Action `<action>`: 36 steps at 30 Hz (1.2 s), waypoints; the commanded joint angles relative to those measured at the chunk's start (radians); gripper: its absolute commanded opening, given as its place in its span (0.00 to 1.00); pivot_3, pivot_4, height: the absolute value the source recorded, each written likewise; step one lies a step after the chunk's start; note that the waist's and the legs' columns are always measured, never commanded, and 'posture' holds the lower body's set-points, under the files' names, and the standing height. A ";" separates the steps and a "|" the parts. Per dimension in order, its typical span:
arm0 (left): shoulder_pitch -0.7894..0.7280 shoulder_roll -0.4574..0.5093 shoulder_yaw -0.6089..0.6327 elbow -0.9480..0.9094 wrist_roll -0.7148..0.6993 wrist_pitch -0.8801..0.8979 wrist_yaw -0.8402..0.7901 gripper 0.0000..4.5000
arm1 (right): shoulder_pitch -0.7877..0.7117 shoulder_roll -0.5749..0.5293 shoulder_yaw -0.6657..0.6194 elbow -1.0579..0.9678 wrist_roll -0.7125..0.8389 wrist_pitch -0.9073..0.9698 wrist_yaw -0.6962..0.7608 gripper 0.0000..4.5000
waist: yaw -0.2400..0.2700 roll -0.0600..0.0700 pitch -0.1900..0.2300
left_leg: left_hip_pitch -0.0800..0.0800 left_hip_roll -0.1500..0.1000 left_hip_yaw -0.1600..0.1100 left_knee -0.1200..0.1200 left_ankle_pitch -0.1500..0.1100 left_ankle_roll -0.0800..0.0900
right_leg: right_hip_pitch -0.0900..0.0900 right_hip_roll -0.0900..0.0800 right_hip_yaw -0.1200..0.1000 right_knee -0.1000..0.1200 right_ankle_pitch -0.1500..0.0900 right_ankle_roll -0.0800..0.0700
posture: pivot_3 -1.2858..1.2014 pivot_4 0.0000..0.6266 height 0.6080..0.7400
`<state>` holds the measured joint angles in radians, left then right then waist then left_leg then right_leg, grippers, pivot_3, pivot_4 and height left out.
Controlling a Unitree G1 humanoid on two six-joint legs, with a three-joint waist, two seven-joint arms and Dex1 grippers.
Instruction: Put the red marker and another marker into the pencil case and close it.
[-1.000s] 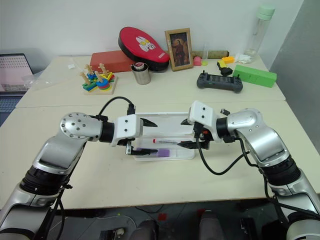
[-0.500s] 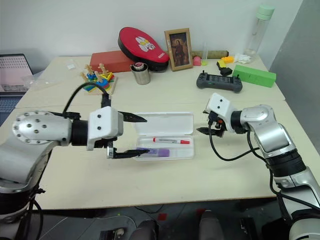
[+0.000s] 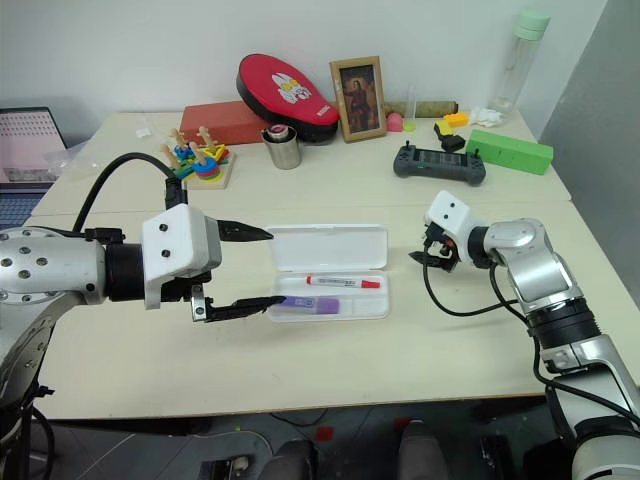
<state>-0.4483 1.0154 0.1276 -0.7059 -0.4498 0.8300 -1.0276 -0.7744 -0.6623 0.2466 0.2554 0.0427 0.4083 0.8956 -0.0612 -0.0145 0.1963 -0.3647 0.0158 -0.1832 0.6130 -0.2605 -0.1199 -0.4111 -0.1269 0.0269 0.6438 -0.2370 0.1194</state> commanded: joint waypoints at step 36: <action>0.352 -0.196 -0.010 0.179 0.111 -0.069 0.351 0.28 | -0.005 -0.004 -0.067 -0.181 0.042 0.087 0.047 0.84 | 0.001 0.000 0.000 | 0.002 0.000 0.008 0.000 0.000 0.000 | -0.001 0.000 0.008 0.000 0.002 0.001 | 0.52 0.24 1.00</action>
<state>-0.0746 0.8340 0.1443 -0.5257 -0.3509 0.7701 -0.6909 -0.7718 -0.6542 0.2152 0.1153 0.0711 0.4945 0.9361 -0.0598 -0.0145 0.1963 -0.3624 0.0157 -0.1756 0.6131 -0.2606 -0.1197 -0.4123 -0.1267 0.0345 0.6437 -0.2350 0.1205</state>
